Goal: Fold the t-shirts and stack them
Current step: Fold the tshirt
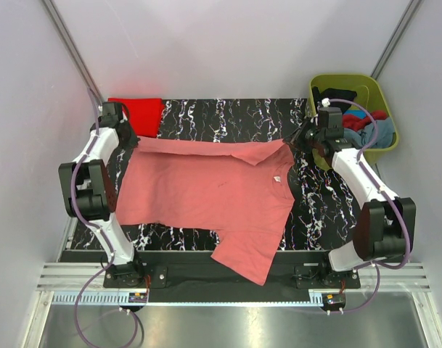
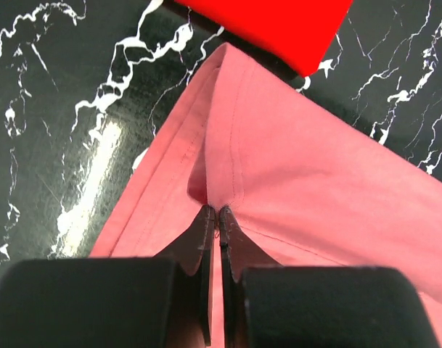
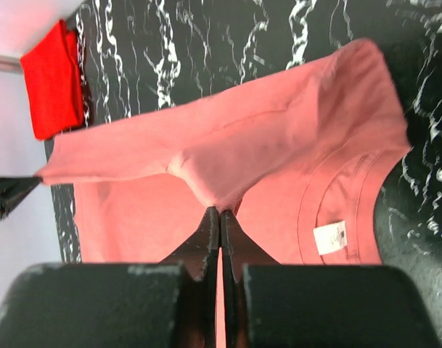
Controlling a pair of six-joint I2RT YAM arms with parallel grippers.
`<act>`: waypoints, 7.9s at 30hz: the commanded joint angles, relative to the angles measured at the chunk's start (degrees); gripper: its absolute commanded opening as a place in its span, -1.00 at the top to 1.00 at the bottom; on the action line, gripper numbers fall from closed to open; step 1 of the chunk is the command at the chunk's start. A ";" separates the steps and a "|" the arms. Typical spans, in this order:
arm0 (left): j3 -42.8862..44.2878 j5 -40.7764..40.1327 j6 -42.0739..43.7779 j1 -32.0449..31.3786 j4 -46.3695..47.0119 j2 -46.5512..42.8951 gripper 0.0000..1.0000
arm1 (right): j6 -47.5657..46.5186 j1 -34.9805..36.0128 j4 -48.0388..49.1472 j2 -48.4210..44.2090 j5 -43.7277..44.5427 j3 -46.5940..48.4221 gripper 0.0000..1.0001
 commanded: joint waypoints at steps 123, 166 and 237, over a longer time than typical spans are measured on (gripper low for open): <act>1.56 7.37 -5.94 0.94 -3.92 2.50 0.43 | -11.41 2.35 -22.24 33.75 22.39 31.64 0.21; -33.35 21.26 -3.75 -15.68 -10.25 -41.38 0.39 | -16.33 20.90 -19.79 22.03 33.10 12.72 -0.15; -31.15 26.18 -3.75 -15.68 -7.70 -36.54 0.33 | 19.60 7.27 15.81 16.34 -16.98 -10.20 0.63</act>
